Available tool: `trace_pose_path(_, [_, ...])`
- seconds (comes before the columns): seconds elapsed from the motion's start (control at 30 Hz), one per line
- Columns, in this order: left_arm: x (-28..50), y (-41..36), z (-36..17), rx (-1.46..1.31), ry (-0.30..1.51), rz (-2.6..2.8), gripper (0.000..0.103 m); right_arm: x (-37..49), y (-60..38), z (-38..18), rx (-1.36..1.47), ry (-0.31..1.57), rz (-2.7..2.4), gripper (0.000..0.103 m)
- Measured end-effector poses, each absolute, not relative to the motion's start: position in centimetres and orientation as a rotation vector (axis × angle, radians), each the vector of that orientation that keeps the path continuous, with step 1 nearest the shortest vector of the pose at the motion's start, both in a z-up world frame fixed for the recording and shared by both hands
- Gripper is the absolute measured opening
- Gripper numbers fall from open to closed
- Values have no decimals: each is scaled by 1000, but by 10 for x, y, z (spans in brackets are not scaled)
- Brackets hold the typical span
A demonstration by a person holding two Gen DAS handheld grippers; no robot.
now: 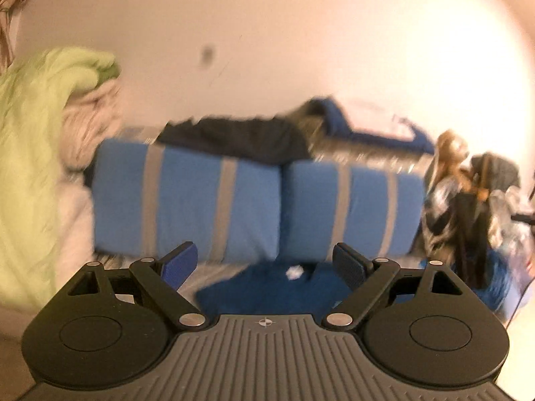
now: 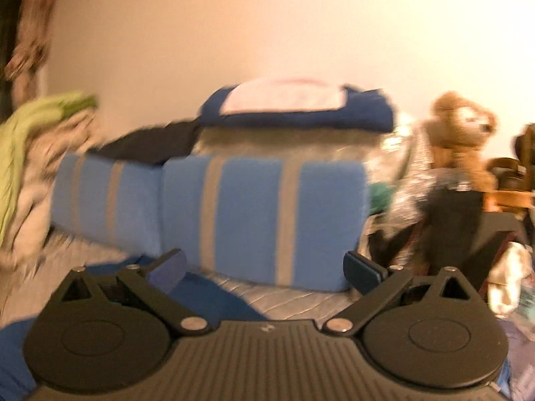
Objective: Fold clothes
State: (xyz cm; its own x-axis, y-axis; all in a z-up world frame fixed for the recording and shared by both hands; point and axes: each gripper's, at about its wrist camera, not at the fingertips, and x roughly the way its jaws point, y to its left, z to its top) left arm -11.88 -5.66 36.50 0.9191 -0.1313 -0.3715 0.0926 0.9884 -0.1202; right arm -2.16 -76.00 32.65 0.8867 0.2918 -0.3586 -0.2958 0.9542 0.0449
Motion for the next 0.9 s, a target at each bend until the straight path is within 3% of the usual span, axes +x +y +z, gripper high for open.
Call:
trace_pose_path(0.27, [-64,-114,338,-109,325,-189,89,-47,-826,340,88,276,91,103])
trace_pose_path(0.9, [37,-266,205,-66,462,-358,89,-79,-855,193,130,524,-42,103])
